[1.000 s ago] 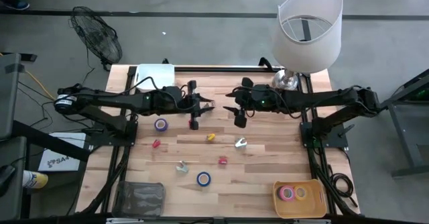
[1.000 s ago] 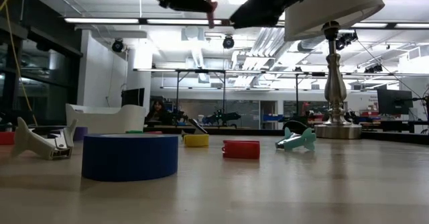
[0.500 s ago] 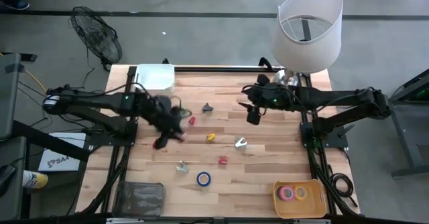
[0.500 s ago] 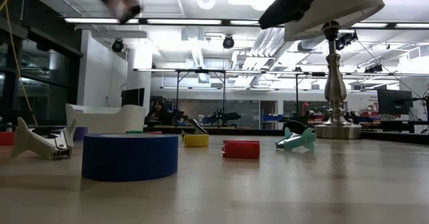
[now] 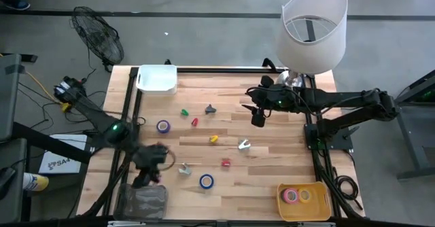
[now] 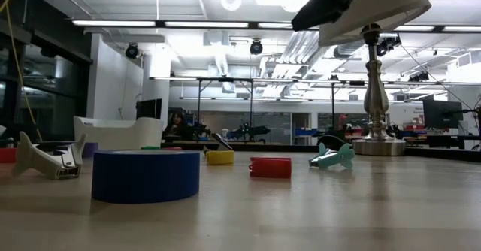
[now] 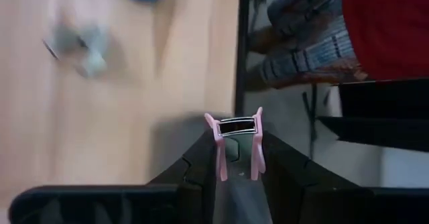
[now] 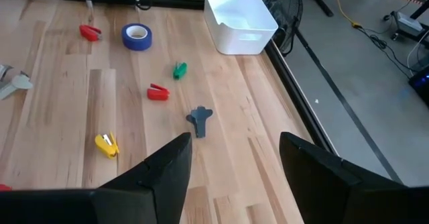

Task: Pick and place Stapler, Stapler remover, tape
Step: Put the pink staple remover into the black bin

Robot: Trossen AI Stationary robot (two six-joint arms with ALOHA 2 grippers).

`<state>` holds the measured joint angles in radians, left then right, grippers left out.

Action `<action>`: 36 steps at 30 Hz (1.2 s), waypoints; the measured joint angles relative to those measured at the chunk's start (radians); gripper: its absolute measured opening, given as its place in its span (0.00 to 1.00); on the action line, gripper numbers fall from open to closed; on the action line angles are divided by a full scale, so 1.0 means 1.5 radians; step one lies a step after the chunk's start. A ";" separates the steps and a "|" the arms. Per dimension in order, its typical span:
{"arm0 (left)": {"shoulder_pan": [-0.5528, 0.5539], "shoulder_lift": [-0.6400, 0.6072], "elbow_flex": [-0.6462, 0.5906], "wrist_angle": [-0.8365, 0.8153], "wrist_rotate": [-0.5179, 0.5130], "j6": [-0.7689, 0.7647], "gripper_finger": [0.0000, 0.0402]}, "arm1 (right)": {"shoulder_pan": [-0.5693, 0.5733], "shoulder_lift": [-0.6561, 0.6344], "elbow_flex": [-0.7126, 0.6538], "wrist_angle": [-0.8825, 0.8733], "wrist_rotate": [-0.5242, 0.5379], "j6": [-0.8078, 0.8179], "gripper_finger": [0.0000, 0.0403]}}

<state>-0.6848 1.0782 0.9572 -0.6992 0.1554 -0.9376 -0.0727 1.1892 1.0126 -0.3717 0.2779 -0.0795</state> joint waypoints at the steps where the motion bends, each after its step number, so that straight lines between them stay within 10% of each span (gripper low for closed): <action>1: -0.028 0.005 0.000 0.000 -0.010 -0.039 0.21 | 0.000 0.000 0.000 0.000 -0.001 -0.004 0.54; 11: -0.174 0.128 0.000 0.052 -0.028 -0.287 0.21 | 0.000 0.000 0.000 -0.001 0.000 -0.012 0.53; 22: -0.172 0.254 0.000 0.087 0.050 -0.304 0.21 | 0.000 0.000 0.000 -0.013 -0.016 -0.012 0.53; 36: -0.172 0.271 0.000 0.080 0.068 -0.267 0.53 | 0.000 0.001 0.000 -0.037 -0.033 -0.022 0.53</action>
<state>-0.9424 1.4853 0.9569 -0.5785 0.2567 -1.3380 -0.0723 1.1900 1.0126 -0.4269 0.2277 -0.1129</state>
